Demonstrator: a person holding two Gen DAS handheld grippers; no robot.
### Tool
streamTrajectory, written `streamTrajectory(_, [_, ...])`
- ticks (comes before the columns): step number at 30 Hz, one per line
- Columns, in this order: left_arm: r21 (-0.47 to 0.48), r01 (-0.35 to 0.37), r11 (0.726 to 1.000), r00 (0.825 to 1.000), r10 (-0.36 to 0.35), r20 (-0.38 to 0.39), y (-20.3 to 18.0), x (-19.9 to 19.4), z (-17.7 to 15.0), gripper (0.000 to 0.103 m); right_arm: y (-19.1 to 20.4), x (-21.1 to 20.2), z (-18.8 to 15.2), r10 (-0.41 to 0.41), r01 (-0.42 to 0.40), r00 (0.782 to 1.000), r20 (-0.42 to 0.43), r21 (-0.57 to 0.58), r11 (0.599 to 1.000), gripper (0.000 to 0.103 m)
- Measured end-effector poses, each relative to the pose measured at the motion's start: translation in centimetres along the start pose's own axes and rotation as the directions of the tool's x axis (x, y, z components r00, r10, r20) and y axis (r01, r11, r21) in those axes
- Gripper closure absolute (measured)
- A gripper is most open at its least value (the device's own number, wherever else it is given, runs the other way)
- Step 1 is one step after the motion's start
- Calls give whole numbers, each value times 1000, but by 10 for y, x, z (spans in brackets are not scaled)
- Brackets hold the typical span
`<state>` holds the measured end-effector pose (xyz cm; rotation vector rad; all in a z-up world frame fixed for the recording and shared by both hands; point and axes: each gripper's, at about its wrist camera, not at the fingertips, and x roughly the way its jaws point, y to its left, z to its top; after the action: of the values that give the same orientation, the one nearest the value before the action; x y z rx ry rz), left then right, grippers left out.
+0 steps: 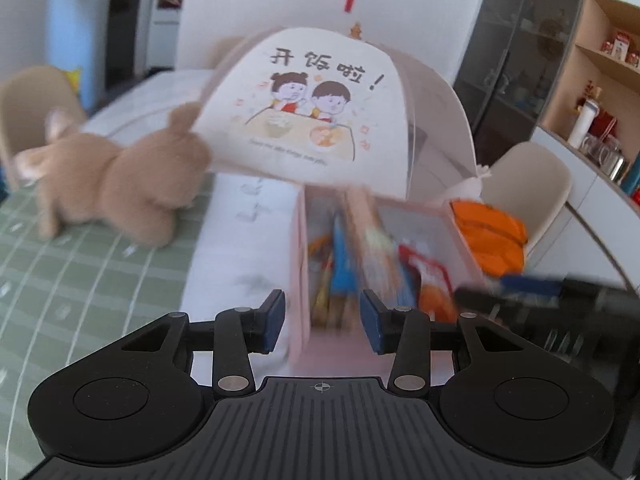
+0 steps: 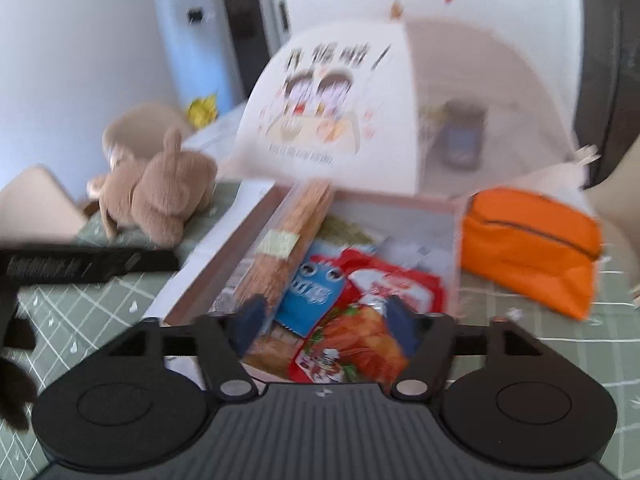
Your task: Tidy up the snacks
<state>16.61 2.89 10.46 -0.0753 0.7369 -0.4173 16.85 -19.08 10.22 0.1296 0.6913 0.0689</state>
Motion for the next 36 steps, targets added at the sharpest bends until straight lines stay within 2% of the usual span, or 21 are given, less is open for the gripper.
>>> streamTrajectory(2, [10, -40, 999, 999, 40, -2, -10, -16, -30, 57, 0, -19, -11, 5, -4, 1000, 22, -20, 1000, 23])
streamTrajectory(5, [14, -96, 995, 995, 96, -19, -28, -32, -80, 57, 4, -38, -38, 11, -10, 1000, 7, -75, 997, 19])
streamTrajectory(9, [31, -211, 977, 976, 212, -37, -47, -40, -133, 57, 13, -43, -84, 24, -36, 996, -83, -152, 988, 19])
streamTrajectory(12, [-22, -248, 969, 967, 246, -63, -48, -41, -155, 57, 19, -38, -115, 6, -33, 989, -146, -182, 983, 19])
streamTrajectory(13, [-18, -253, 967, 967, 252, -37, -48, -43, -160, 57, 20, -37, -121, 2, -31, 988, -157, -183, 983, 19])
streamTrajectory(15, [-3, -275, 962, 961, 274, -20, -53, -42, -164, 57, 20, -33, -129, -1, -29, 984, -176, -171, 985, 19])
streamTrajectory(17, [-11, -280, 960, 960, 280, -7, -55, -41, -168, 51, 19, -29, -133, -4, -26, 984, -178, -167, 986, 18])
streamTrajectory(19, [-28, -274, 961, 961, 275, 16, -56, -42, -173, 43, 22, -32, -136, -31, 0, 987, -157, -189, 982, 12])
streamTrajectory(20, [-30, -282, 959, 959, 282, 26, -57, -41, -173, 43, 22, -30, -138, -52, 23, 988, -145, -194, 981, 3])
streamTrajectory(21, [-27, -292, 956, 956, 293, 35, -59, -40, -175, 43, 20, -27, -139, -66, 39, 988, -137, -193, 980, 0])
streamTrajectory(23, [-19, -309, 951, 949, 310, 52, -63, -40, -178, 43, 10, -27, -141, -31, 12, 991, -129, -149, 989, 0])
streamTrajectory(26, [-9, -328, 945, 942, 328, 75, -67, -38, -181, 42, 8, -30, -150, -27, 13, 996, -86, -155, 988, 0])
streamTrajectory(30, [-7, -333, 943, 940, 333, 75, -67, -37, -180, 41, 8, -31, -156, -26, 20, 999, -39, -154, 988, 0])
streamTrajectory(36, [-8, -334, 943, 940, 333, 75, -67, -37, -181, 41, 7, -32, -154, -24, 18, 999, -38, -153, 988, 0])
